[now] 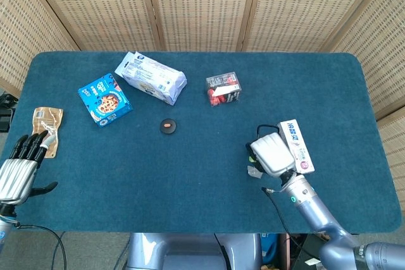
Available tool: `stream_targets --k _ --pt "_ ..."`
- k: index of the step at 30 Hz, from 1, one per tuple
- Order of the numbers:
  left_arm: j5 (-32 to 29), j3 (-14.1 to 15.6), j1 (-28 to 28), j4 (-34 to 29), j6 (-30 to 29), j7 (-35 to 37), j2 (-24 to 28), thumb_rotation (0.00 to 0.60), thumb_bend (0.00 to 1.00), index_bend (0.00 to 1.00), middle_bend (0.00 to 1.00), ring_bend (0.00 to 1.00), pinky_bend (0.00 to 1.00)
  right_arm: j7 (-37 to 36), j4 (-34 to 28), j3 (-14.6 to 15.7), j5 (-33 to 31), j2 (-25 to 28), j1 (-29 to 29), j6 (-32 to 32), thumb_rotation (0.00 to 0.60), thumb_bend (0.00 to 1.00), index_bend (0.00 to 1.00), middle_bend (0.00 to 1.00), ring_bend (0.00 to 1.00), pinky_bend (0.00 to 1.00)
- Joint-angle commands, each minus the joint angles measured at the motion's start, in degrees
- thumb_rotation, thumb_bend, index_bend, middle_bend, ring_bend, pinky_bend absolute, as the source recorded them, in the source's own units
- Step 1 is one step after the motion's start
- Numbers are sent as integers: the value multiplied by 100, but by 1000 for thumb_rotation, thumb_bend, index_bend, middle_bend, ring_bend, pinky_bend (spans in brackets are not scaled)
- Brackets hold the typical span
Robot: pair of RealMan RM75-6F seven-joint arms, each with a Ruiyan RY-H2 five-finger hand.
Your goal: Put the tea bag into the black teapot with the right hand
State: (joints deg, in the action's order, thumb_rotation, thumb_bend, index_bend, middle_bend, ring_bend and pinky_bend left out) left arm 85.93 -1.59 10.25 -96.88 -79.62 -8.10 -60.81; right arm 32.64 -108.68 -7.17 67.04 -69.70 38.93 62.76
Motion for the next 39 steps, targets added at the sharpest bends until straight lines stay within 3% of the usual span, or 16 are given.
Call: stream_targets --k 1,20,39 --pt "-14 0 -4 6 1 -1 -1 600 70 0 0 0 0 -42 -69 -91 -35 116 50 -42 600 801 696 894 946 975" --pt "-95 2 -37 36 0 -28 -16 600 71 0 0 0 0 -250 -78 -511 -534 746 320 -279 600 801 696 895 948 975" --pt "-132 -9 -24 15 28 -91 -22 600 71 0 0 0 0 -376 94 -574 -833 1082 307 -249 600 801 696 895 948 976"
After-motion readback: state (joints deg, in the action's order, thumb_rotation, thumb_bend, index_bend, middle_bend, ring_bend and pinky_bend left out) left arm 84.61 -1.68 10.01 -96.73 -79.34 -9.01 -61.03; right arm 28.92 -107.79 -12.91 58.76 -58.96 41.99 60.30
